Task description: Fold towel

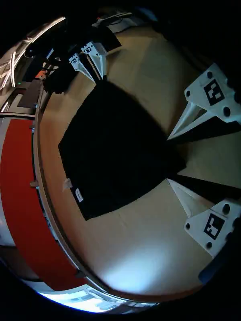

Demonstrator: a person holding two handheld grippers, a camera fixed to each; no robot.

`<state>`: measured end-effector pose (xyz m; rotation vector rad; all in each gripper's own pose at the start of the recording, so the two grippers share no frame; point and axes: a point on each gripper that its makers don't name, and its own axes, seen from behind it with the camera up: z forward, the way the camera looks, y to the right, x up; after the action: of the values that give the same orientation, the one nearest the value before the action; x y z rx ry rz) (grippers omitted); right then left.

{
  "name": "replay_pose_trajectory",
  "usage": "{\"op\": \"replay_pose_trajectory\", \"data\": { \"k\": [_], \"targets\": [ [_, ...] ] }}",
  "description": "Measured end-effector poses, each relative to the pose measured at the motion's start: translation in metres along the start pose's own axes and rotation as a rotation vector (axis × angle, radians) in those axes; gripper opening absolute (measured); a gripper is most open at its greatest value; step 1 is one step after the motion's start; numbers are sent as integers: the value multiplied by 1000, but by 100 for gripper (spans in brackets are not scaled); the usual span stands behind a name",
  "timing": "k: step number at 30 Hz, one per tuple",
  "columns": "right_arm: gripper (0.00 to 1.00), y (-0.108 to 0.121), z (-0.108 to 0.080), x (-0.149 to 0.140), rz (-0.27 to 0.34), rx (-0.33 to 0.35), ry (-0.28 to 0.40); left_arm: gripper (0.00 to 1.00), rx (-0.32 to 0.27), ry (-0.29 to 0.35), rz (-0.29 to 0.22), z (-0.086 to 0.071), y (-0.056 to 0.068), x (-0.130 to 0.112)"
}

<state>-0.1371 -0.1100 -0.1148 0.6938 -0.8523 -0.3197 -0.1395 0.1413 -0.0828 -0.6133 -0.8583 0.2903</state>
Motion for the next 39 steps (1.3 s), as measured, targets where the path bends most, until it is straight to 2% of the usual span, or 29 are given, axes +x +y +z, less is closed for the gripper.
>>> {"op": "replay_pose_trajectory", "data": {
  "k": [2, 4, 6, 15, 21, 33, 39],
  "targets": [
    [19, 0, 0, 0, 3, -1, -1, 30, 2, -2, -2, 0, 0, 0],
    [17, -1, 0, 1, 8, -3, -2, 21, 3, -3, -6, 1, 0, 1],
    [16, -1, 0, 1, 14, -4, -2, 19, 2, -4, -12, 1, 1, 2],
    [13, 4, -5, 6, 35, -23, 14, 14, -39, 0, -51, -3, 10, 8],
    [13, 8, -16, 18, 45, -29, 46, 14, -31, 21, -61, -13, 10, 19],
    [13, 11, -56, 59, 19, -45, 126, 14, -21, 63, -94, -50, 8, 50],
    [13, 5, -77, 73, 16, -34, 147, 14, -15, 53, -90, -69, 10, 58]
  ]
}}
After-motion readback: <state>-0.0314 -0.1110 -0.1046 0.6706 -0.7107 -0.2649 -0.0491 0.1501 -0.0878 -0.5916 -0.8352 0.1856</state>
